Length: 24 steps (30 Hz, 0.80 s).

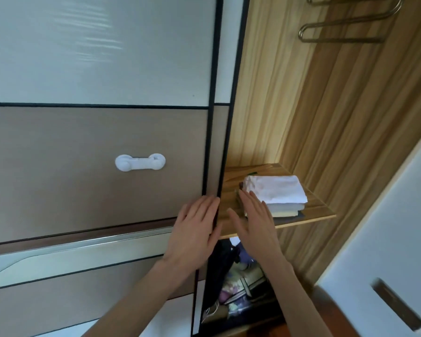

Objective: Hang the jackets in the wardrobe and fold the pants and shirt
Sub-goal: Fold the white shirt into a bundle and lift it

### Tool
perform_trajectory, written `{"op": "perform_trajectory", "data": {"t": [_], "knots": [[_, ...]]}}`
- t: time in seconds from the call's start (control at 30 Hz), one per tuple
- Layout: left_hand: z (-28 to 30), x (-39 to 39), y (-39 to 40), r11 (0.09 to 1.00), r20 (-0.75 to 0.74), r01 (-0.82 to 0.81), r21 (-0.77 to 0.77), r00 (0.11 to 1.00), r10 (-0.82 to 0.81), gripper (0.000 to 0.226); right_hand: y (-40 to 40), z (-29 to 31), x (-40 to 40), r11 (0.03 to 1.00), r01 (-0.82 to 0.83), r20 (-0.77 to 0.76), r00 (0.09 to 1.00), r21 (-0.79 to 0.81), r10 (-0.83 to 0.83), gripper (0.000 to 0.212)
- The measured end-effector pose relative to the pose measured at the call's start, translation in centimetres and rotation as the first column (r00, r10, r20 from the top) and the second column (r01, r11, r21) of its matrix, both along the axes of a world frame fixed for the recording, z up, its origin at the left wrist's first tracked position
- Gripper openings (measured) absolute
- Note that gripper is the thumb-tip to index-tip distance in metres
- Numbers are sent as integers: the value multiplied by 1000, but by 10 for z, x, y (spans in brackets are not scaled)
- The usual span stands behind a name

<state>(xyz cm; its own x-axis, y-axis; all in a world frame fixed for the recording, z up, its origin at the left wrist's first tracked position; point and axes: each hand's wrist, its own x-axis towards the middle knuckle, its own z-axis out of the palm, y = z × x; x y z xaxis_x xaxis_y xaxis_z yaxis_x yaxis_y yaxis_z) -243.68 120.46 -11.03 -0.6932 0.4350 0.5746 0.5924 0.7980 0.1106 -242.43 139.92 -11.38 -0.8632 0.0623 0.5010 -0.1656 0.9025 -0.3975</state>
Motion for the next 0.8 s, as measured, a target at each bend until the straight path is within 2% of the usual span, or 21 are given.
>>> {"op": "perform_trajectory", "data": {"t": [0.1,0.2,0.33,0.5,0.63,0.8], "knots": [[0,4,-41,999,-85,-33,12,996,34,57,-40,11,0,998,-57,-71,996,-30,55,70],[2,0,-82,992,-192,-106,62,975,116,57,-76,20,1,993,-105,-259,962,-49,89,63],[16,-6,-128,971,-307,-217,97,922,237,55,-121,39,-9,983,-152,-430,884,102,182,63],[28,-10,-153,934,-350,-304,187,868,352,54,-161,67,-32,955,-165,-420,870,245,259,62],[33,-18,-156,931,-338,-339,139,867,366,71,-168,66,-45,939,-95,-368,903,331,221,67],[23,-28,-153,929,-331,-346,130,868,370,90,-158,62,-50,933,-43,-397,897,357,193,70]]}}
